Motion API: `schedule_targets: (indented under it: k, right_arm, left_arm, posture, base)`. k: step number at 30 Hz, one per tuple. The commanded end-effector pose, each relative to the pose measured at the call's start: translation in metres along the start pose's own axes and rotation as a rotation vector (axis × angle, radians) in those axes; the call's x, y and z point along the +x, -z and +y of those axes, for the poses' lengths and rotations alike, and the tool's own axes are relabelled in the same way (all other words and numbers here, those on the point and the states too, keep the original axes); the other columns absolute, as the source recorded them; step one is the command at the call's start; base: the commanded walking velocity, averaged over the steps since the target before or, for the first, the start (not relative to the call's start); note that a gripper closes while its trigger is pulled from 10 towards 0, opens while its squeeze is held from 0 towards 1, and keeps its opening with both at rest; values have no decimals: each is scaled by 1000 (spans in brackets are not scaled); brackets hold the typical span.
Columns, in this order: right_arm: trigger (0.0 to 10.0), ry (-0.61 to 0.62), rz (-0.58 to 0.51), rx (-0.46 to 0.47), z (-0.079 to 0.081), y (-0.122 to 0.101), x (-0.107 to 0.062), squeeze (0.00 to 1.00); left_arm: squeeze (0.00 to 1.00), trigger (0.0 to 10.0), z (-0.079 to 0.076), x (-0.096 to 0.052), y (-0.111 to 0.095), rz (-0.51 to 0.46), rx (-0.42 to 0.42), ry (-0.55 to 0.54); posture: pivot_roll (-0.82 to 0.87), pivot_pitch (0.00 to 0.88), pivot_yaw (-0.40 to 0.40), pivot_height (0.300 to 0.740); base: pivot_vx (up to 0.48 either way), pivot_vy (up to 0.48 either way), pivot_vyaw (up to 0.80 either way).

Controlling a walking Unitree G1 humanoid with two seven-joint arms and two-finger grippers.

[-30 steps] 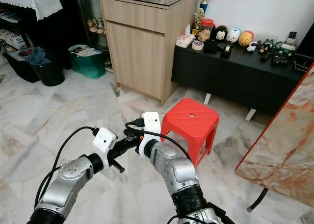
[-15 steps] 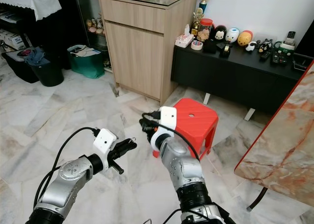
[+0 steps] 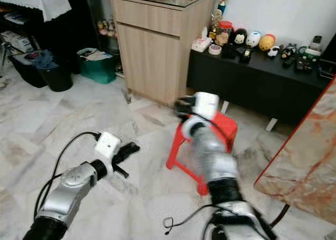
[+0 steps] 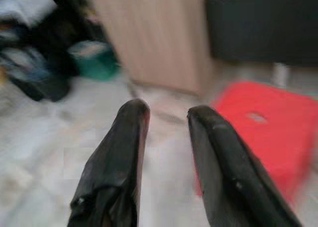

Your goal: Hang keys on a hook

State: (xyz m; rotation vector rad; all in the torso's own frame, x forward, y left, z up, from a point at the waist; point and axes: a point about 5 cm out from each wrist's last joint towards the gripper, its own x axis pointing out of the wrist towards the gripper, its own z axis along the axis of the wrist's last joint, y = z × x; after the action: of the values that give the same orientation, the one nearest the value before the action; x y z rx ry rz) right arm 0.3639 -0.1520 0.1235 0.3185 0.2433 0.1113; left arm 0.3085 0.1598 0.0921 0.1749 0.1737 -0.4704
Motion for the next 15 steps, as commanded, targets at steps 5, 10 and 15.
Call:
schedule_targets:
  k: [5, 10, 15]
  right_arm:
    - [10000, 164, 211, -73, -50, 62, -16, 0]
    - [10000, 245, 464, -152, -76, 137, -53, 0]
    - [10000, 257, 640, -136, -75, 190, -89, 0]
  left_arm:
    - [0, 10000, 37, -8, 29, 122, -44, -217]
    - [0, 10000, 56, -39, 90, 378, -111, -413]
    - [0, 10000, 48, -82, 144, 587, -245, -576]
  posture:
    - [85, 0, -19, 740]
    - [93, 0, -19, 740]
    - [99, 0, -15, 740]
  base:
    - [0, 0, 0]
    - [0, 0, 0]
    - [0, 0, 0]
